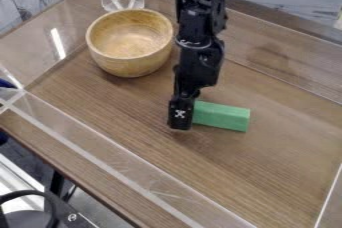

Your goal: Put the green block in the brown bowl

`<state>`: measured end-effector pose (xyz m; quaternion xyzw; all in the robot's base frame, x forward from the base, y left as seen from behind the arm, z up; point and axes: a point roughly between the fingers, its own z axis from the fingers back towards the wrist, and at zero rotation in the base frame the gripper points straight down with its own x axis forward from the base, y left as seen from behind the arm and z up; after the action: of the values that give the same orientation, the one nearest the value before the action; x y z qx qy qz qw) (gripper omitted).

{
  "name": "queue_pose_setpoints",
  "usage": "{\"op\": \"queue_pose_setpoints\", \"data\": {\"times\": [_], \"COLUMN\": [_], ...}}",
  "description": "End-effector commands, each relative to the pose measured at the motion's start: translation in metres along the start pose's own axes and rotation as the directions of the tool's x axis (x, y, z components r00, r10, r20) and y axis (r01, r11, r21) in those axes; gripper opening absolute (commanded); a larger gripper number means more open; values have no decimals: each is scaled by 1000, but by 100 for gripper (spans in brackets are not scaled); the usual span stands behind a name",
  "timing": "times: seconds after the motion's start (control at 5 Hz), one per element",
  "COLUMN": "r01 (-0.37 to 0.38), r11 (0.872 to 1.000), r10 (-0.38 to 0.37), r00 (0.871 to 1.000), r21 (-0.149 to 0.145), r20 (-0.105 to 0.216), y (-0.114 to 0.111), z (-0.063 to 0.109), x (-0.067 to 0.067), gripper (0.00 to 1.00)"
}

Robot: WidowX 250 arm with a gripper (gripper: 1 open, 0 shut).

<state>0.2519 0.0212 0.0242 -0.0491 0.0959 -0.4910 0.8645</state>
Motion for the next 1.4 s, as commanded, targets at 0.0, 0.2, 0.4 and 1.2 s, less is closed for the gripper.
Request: {"op": "queue_pose_setpoints", "data": {"times": [0.0, 0.2, 0.4, 1.2], "r01": [-35, -31, -27, 167], "r11": [998, 999, 999, 986], "r10": [33, 28, 24, -167], "r00": [999, 998, 997, 986], "r21": [49, 43, 37, -7], "r20": [39, 57, 75, 9], "y": [10, 9, 9, 0], "z": [8, 4, 2, -4], "x": [8, 10, 12, 12], "gripper": [100, 100, 100, 100]}}
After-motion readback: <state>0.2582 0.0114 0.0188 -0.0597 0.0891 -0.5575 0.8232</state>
